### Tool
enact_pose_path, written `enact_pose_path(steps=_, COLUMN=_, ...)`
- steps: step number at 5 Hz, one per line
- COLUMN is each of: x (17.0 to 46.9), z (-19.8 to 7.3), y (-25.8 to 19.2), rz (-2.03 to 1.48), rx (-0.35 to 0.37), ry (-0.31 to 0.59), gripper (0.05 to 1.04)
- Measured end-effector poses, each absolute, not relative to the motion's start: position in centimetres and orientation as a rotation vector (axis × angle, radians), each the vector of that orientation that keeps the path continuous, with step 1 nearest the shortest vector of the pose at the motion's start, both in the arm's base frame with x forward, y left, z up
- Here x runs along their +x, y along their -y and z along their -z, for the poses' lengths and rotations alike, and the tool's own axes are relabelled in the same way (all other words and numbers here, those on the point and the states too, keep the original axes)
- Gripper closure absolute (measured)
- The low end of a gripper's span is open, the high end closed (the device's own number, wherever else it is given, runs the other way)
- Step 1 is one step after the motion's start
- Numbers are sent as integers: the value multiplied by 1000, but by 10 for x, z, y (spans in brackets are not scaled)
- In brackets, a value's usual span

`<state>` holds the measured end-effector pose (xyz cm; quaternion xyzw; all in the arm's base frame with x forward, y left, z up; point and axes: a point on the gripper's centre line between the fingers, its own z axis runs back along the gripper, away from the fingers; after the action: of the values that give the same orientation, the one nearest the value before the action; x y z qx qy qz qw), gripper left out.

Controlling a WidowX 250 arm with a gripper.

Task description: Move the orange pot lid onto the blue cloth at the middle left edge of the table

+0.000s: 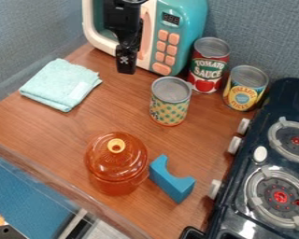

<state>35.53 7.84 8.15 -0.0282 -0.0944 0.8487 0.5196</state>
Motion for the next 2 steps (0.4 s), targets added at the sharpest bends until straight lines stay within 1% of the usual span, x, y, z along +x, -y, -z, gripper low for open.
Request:
enact_pose_path(steps=1, x=353, z=-69, y=-78, rz=-2039, rx=-36, ry=200, gripper=85)
enact_pose_path(steps=2, x=338, z=-71, y=-69, rz=-2024, rx=30, ry=189, gripper=85)
